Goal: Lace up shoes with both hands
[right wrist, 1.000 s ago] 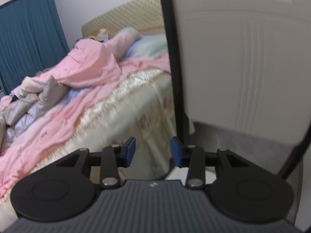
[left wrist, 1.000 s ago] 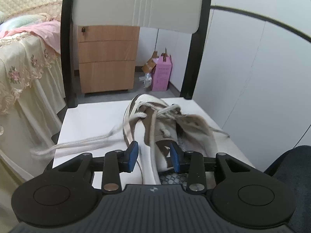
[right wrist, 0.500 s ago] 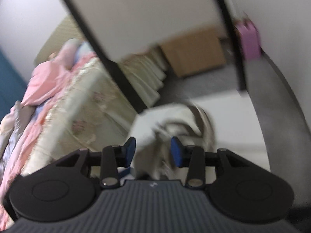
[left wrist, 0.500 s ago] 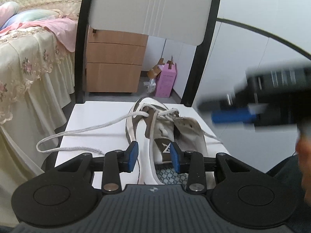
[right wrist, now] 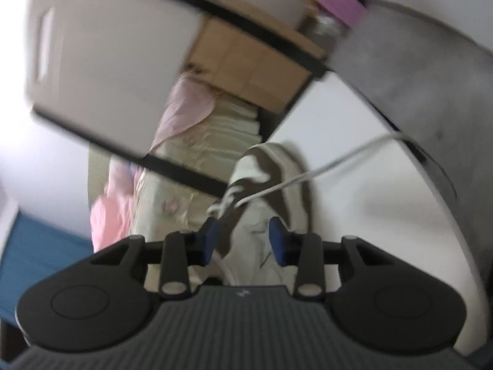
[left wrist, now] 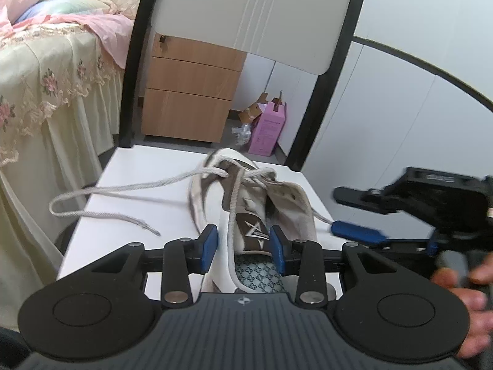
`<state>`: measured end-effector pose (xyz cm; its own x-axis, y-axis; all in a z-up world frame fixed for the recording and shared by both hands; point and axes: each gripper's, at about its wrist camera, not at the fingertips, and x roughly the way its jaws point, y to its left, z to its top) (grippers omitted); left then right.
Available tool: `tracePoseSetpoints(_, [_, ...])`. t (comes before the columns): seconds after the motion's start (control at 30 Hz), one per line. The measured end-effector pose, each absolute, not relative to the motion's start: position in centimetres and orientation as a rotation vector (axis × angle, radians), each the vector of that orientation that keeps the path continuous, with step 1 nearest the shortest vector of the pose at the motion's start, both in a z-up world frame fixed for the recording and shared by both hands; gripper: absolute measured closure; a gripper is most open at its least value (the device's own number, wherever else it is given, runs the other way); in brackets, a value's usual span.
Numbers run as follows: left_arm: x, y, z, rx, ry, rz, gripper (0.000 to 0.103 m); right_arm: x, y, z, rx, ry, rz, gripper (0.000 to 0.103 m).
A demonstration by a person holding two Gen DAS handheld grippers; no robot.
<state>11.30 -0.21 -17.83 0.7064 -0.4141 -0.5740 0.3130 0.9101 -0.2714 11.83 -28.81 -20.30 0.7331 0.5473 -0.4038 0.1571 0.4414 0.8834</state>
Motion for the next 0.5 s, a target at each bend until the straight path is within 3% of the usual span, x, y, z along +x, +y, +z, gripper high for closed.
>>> tracePoseSetpoints(0.5, [11.8, -1.2, -18.0, -0.132, 0.615, -0.357, 0.057, 16.4, -30.0, -24.1, 1.317, 0.775, 0.165, 0.062])
